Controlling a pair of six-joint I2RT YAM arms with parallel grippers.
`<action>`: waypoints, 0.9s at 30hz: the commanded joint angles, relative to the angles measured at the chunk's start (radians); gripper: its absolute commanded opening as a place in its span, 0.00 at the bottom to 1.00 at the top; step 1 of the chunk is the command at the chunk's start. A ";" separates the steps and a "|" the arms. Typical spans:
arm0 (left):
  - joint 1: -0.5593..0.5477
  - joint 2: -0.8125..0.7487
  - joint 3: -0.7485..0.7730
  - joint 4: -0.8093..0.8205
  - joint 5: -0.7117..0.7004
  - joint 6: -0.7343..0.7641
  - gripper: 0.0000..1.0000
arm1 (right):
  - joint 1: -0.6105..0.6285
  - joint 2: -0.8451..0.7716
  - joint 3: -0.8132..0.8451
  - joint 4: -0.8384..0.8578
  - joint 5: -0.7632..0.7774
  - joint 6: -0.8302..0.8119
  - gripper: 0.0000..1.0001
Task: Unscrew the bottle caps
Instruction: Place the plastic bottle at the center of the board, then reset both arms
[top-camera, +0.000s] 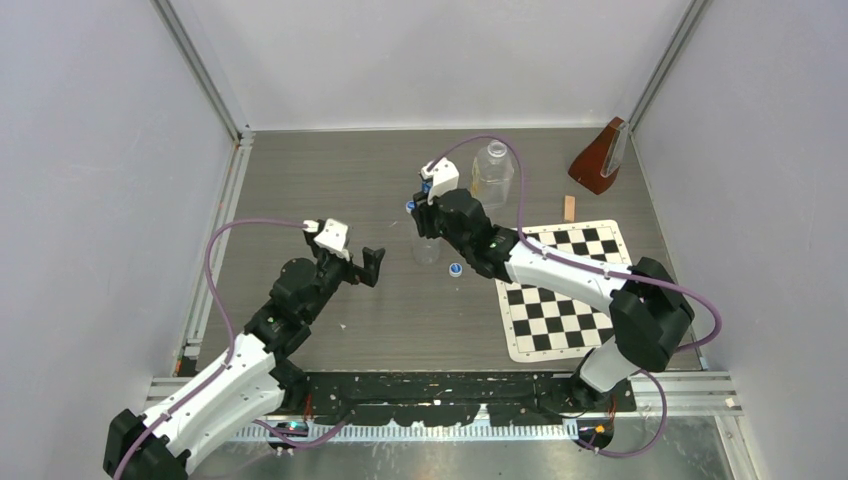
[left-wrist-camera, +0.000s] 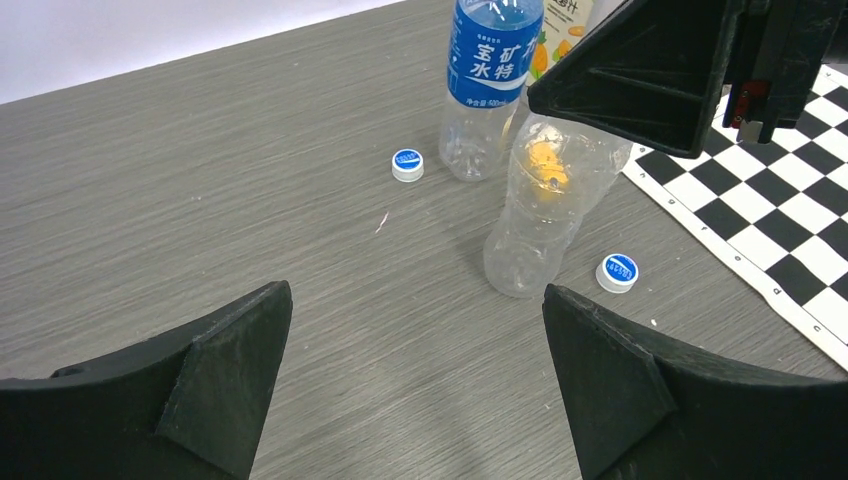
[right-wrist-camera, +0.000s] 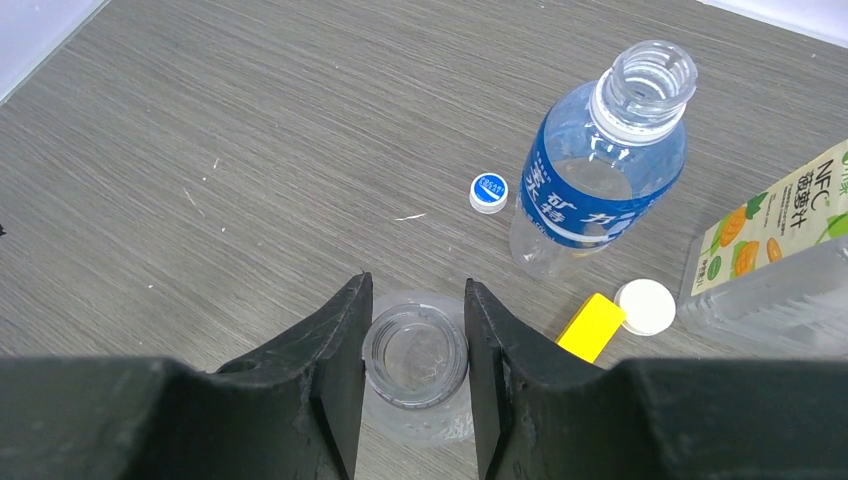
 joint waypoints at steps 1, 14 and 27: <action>0.002 -0.011 0.035 0.012 -0.022 -0.009 1.00 | 0.010 -0.009 -0.008 0.004 0.015 -0.016 0.40; 0.002 -0.013 0.032 0.006 -0.024 -0.009 1.00 | 0.010 -0.018 0.039 -0.070 0.005 0.020 0.74; 0.003 -0.004 0.029 0.002 -0.129 -0.017 1.00 | 0.009 -0.211 -0.023 -0.086 0.060 0.052 0.95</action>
